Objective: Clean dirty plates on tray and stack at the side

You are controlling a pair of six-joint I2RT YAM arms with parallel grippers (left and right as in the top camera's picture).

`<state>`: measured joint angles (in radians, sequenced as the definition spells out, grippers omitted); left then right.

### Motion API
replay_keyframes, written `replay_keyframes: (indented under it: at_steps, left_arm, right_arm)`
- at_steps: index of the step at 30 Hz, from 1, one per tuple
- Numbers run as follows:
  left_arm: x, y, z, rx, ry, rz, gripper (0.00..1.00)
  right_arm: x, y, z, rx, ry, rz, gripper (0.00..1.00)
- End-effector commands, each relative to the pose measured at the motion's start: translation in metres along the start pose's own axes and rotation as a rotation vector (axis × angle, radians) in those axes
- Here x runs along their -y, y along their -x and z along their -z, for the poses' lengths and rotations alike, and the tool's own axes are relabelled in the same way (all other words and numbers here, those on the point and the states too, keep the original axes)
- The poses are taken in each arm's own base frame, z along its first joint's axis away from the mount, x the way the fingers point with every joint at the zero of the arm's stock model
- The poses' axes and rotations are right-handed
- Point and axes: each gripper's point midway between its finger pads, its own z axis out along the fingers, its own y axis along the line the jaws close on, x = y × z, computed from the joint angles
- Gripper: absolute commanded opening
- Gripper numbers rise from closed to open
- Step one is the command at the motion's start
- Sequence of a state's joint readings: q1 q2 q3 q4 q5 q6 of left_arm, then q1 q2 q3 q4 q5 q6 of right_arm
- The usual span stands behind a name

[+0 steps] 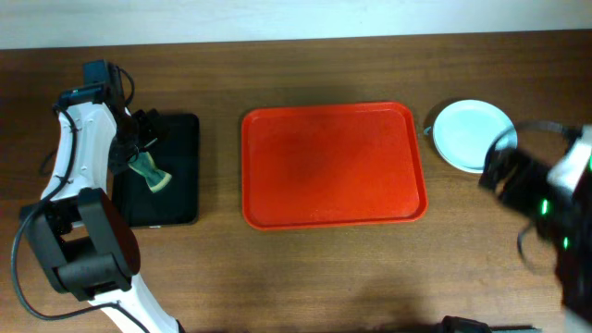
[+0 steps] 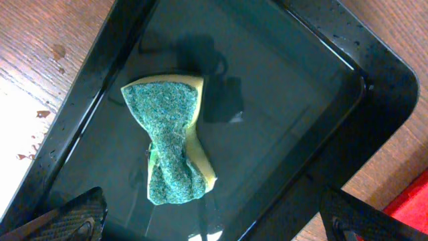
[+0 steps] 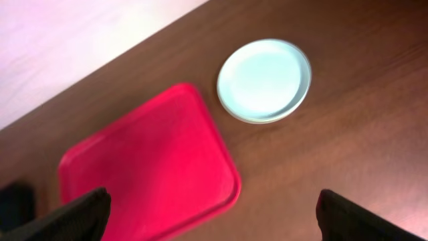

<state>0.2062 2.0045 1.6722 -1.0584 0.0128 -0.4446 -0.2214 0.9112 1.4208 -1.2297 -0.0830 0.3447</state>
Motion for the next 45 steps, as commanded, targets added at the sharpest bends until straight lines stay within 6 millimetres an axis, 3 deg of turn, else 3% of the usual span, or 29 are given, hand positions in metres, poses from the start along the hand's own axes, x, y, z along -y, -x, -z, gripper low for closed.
replay_keyframes:
  at_steps: [1,5,12,16,23,32,40,45]
  left_arm:
    - [0.004,0.004,0.01,0.022,-0.022,-0.016,0.99]
    - [0.004,0.004,0.01,0.022,-0.022,-0.017,0.99]
    - [0.004,0.004,0.01,0.022,-0.022,-0.016,0.99]
    - [0.004,0.004,0.01,0.022,-0.022,-0.016,0.99]
    - [0.004,0.004,0.01,0.022,-0.022,-0.016,0.99]
    - [0.004,0.004,0.01,0.022,-0.022,-0.016,0.99]
    - [0.004,0.004,0.01,0.022,-0.022,-0.017,0.99]
    - [0.004,0.004,0.01,0.022,-0.022,-0.017,0.99]
  right_arm:
    - [-0.006,-0.02,0.021,0.006,0.046,0.024,0.99]
    - [-0.005,-0.026,0.039,0.048,0.063,0.027,0.99]
    - [-0.005,-0.026,0.041,0.054,0.065,0.027,0.99]
    - [0.014,-0.02,0.041,0.088,-0.048,0.068,0.99]
    - [0.027,-0.049,0.045,0.1,-0.05,0.084,0.99]
    - [0.002,-0.092,-0.011,0.405,0.269,0.263,0.98]
    - [-0.019,-0.091,-0.053,0.63,0.43,0.291,0.98]
    - [-0.014,-0.09,-0.068,0.681,0.396,0.278,0.98]
